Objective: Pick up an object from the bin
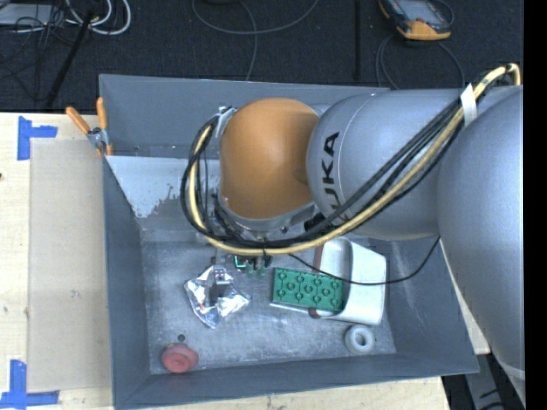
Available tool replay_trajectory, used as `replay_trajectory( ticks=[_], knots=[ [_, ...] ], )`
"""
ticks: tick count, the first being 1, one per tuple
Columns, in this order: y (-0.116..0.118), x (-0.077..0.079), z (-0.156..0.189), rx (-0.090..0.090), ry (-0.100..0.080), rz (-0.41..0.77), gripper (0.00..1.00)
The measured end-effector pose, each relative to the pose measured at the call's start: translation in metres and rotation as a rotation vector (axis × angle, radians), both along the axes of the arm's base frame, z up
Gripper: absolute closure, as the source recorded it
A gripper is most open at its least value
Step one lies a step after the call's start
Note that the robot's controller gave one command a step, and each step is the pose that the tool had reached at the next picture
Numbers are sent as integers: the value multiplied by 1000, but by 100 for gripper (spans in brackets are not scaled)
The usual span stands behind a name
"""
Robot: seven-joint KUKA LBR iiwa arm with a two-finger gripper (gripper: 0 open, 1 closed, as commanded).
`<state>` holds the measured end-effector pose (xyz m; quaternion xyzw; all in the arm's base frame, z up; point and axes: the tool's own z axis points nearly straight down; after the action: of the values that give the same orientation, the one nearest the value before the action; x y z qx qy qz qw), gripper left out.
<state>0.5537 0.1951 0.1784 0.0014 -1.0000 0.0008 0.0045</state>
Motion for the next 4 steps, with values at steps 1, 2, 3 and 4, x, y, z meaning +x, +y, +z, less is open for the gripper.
replay_trajectory(
  ticks=[1, 2, 3, 4],
  knots=[
    [-42, 13, -106, 6, -14, 69, 0],
    [-46, 3, -77, 2, -10, 105, 0],
    [-50, -5, -79, 1, -6, 45, 0],
    [-44, -15, -104, 5, -18, -41, 0]
  ],
)
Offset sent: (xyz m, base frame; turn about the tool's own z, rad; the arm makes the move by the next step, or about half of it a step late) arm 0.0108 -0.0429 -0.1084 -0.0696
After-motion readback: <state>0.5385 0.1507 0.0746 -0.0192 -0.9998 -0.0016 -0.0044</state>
